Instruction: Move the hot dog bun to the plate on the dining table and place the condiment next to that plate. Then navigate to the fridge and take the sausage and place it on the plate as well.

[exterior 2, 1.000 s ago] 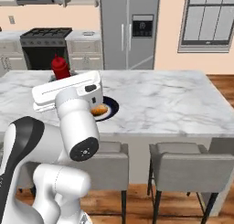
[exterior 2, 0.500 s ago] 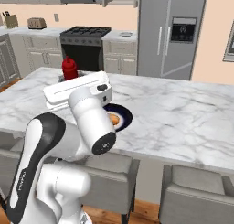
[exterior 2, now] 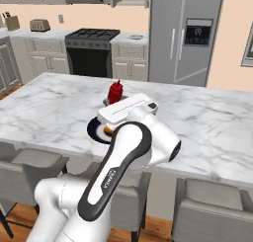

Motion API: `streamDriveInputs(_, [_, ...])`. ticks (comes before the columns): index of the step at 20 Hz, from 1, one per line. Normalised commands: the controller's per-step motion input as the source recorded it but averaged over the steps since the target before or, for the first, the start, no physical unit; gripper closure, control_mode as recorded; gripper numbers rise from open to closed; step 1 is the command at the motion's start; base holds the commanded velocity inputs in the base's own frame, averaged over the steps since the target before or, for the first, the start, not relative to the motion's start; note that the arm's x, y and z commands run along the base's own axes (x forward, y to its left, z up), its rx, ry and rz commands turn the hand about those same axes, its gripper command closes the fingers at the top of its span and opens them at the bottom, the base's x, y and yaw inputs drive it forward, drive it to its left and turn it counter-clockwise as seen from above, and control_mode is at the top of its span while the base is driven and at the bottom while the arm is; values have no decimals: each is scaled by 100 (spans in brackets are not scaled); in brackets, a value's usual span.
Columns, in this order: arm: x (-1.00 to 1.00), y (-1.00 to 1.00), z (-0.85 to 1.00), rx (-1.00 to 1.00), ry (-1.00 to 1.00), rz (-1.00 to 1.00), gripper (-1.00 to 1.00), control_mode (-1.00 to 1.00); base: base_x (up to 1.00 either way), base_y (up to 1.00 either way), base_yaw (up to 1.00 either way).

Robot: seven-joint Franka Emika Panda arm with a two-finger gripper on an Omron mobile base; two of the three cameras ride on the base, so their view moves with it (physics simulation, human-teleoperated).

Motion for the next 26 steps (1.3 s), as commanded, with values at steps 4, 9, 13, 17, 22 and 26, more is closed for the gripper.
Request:
streamDriveInputs(4, [21,-53,-70,2,15,0,100,-100,0,0,0])
streamDriveInputs(9, [39,-23,-68,-4,0,0,100,-100,0,0,0])
streamDriveInputs(13, [74,0,-76,-8,0,0,100,-100,0,0,0])
streamDriveInputs(17, [74,0,-69,-4,-1,1,100,-100,0,0,0])
streamDriveInputs(22, [74,-17,-48,0,-1,1,100,-100,0,0,0])
streamDriveInputs(26, [80,-30,-33,-1,0,0,100,-100,0,0,0])
